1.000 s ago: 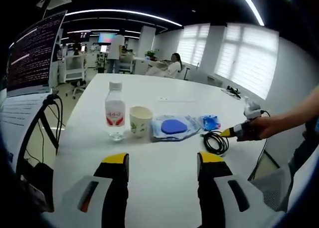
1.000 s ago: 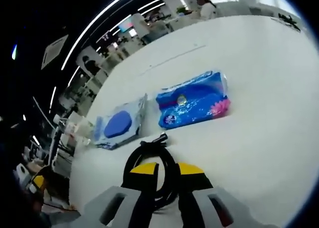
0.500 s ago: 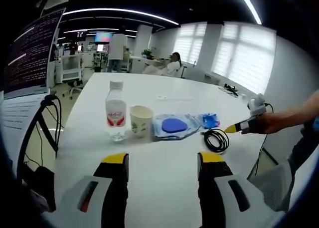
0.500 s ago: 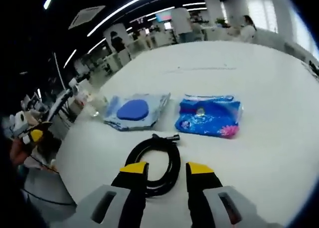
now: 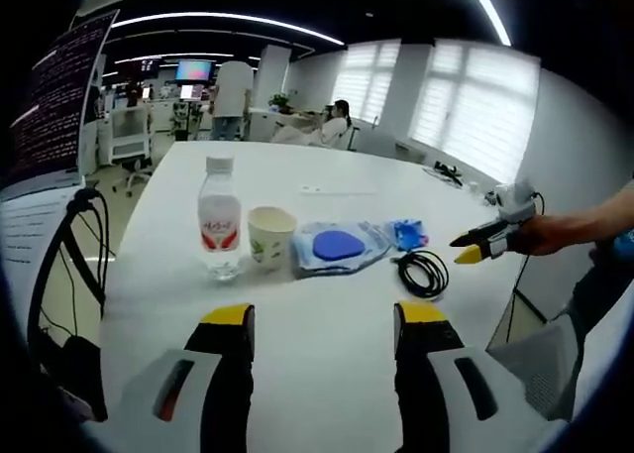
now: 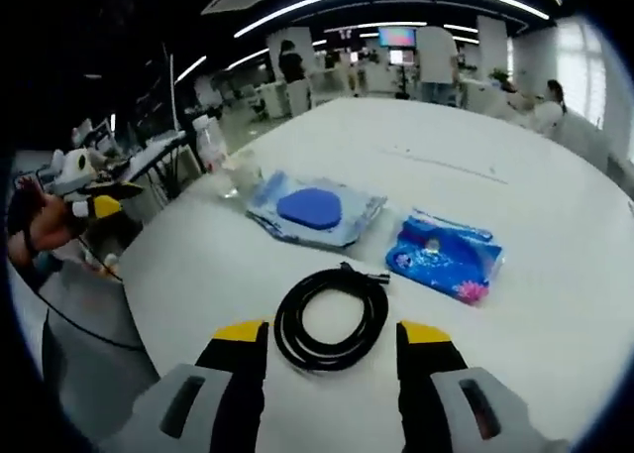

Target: Arrange the tabletop items into an orderly group along one side of the table until the central work area is clear of visible clutter.

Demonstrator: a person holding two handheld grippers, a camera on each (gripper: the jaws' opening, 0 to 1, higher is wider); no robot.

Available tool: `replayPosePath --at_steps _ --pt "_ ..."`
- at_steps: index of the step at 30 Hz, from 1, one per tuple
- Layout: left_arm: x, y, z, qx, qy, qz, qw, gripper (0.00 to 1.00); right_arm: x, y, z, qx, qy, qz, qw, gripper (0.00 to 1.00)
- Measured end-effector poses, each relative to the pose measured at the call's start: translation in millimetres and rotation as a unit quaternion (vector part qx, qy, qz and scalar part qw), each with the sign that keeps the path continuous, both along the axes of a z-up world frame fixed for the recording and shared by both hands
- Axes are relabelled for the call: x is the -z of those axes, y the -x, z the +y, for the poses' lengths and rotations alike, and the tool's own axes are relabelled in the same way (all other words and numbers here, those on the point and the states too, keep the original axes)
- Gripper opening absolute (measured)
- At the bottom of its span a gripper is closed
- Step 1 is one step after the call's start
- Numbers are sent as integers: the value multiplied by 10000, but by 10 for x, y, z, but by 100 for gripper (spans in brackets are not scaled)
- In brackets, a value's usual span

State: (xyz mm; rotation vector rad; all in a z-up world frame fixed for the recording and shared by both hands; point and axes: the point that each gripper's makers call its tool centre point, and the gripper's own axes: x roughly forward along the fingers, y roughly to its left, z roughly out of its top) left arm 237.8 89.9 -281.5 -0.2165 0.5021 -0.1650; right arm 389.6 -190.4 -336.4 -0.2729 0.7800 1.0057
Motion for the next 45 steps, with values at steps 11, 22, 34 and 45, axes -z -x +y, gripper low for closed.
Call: replayPosePath --at_steps 11,22,34,45 --pt "23 8 -16 38 15 7 10000 58 -73 316 -97 -181 -7 60 9998 63" --pt "-29 17 -74 118 -18 -10 9999 61 -88 548 -21 -205 -206 166 9994 65" --pt "-33 64 -21 8 -7 -29 10000 60 -62 643 74 -153 -268 252 9992 64" --pt "-58 66 -21 -52 10 -86 9999 60 -73 697 69 -150 -236 285 9992 64"
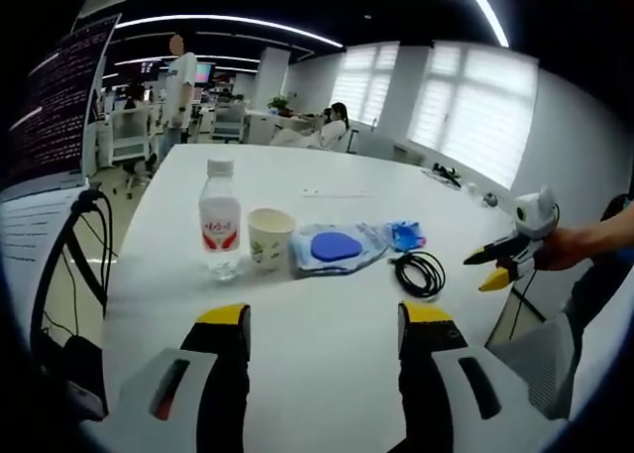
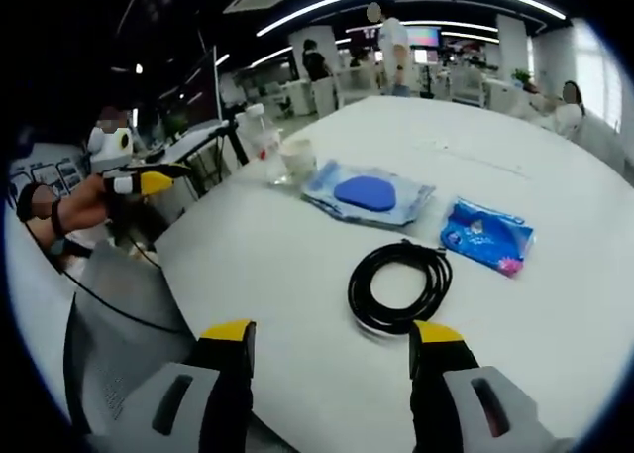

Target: Arrange the tabletop items into an orderly group along one side of the table until the central work area is clear of visible clutter.

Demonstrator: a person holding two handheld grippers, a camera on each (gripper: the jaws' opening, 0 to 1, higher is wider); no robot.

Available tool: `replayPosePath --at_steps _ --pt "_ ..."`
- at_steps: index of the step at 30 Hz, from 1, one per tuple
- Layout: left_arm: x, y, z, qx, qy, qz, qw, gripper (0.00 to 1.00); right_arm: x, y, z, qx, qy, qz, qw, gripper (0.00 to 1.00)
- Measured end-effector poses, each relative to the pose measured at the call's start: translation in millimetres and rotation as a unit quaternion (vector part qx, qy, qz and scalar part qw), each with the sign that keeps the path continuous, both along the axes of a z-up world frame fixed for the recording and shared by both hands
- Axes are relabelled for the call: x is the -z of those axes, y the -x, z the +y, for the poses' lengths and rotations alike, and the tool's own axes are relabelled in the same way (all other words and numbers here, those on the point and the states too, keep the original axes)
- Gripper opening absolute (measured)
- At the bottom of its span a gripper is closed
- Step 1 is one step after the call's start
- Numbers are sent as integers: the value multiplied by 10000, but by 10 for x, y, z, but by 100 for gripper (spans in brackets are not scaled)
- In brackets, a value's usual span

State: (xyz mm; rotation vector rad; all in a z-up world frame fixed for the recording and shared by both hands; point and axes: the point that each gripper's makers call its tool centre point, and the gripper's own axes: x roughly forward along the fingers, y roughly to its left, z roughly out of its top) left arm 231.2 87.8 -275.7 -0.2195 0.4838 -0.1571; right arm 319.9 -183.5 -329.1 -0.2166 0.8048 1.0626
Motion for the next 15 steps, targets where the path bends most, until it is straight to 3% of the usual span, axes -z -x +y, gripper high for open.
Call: replayPosePath --at_steps 15 --pt "6 11 -24 -2 46 -2 10000 60 12 30 -48 167 22 91 9998 62"
